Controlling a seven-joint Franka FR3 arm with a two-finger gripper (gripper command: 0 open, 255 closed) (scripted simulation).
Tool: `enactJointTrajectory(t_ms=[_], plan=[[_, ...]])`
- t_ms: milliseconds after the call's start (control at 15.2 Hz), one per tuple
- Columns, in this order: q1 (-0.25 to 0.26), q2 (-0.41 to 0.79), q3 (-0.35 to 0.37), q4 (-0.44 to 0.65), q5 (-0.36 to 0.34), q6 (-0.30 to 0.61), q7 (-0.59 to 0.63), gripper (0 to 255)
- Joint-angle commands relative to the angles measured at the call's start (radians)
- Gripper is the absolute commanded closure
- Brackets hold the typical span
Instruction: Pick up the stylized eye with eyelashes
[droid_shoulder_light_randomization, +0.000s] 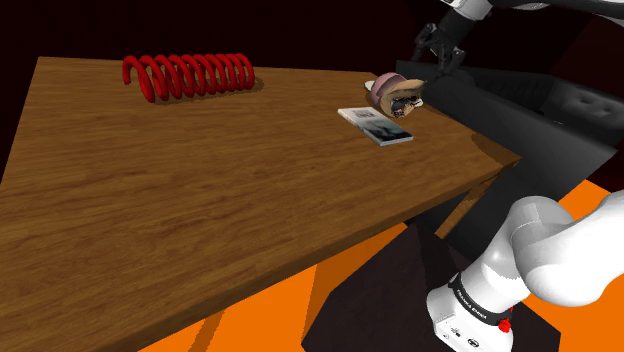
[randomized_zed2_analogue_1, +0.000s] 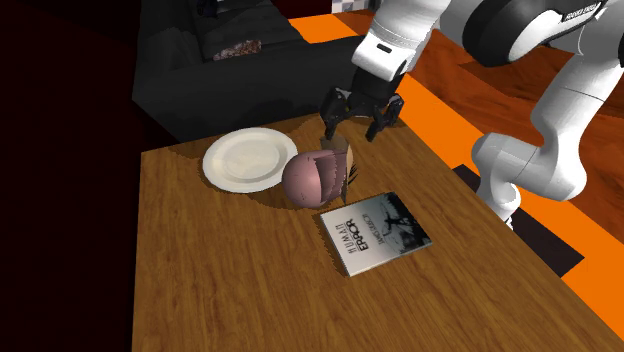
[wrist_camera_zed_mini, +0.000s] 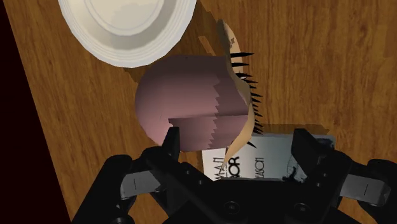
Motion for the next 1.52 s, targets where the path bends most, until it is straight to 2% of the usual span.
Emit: enactJointTrajectory(t_ms=[0, 330, 396, 990, 1452], plan=[[-0.001, -0.005, -0.002, -0.027, -0.004, 0.023, -0.001, 0], [-0.005, -0.014, -0.008, -0.082, -0.013, 0.069, 0.007, 0], [-0.006, -0.014, -0.009, -0.082, -0.014, 0.069, 0.006, 255], [-0.005, -0.014, -0.008, -0.082, -0.013, 0.069, 0.007, 255], [0.004, 0.007, 0.002, 0.028, 0.004, -0.02, -0.009, 255]])
